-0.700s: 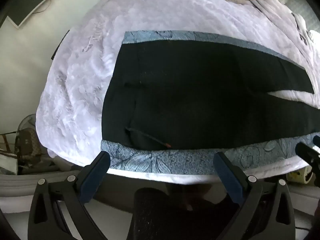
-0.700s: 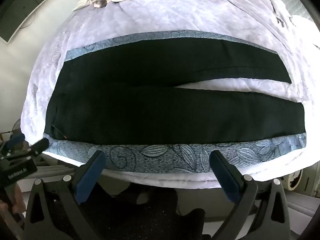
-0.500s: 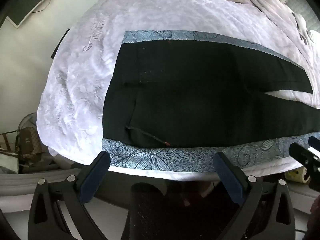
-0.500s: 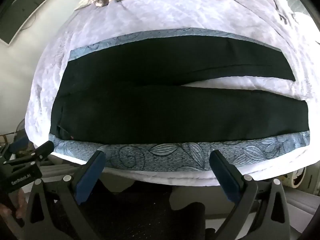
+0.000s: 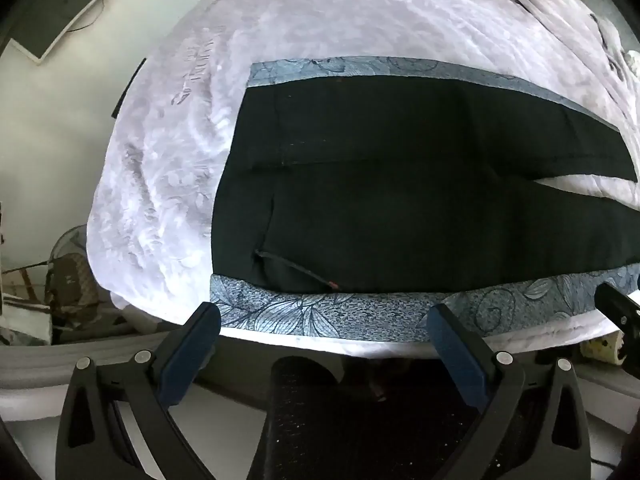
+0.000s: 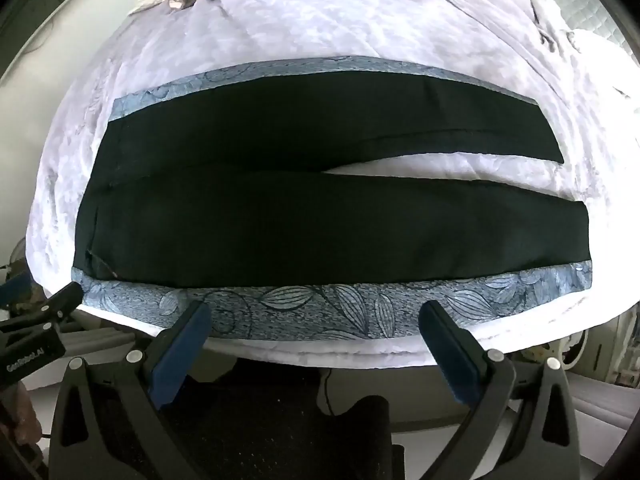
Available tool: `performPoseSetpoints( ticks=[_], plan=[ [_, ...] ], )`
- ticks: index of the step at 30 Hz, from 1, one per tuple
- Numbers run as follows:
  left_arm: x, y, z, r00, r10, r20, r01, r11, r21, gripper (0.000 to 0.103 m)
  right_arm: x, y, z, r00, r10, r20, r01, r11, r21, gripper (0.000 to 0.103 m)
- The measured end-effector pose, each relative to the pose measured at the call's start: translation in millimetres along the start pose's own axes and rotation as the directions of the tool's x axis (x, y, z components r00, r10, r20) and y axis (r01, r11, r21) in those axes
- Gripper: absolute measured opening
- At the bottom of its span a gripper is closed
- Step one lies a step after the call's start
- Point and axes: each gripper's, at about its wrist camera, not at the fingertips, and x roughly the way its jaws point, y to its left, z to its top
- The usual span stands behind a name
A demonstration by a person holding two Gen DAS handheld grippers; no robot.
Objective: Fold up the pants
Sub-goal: 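Position both grippers open above the patterned waistband of the black trousers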
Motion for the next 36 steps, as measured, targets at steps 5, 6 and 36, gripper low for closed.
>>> performPoseSetpoints(
  ticks=[5, 6, 36],
  plan=[
    [-2.1, -3.3, -2.2, 1.0, -0.006, -0.002, 0.006, 1.0, -0.004, 0.103, -0.7, -5.0, 0.0, 1.0, 0.011, -0.004, -0.011, 1.0, -0.007, 0.103],
    [-2.6, -4.2, -2.3, 1.0, -0.002, -0.003, 0.002, 1.0, -0.003, 0.103, -0.8, -5.9, -0.1, 1.0, 0.012, -0.004, -0.012, 1.0, -0.01, 0.103],
    [-3.5, -19.9, -13.8, 1.0, 0.015, -0.019, -0.015, 1.0, -0.018, 0.103, -2.9, -21.1, -7.3, 1.0, 0.019, -0.004, -0.019, 1.0, -0.009, 0.103]
  ],
)
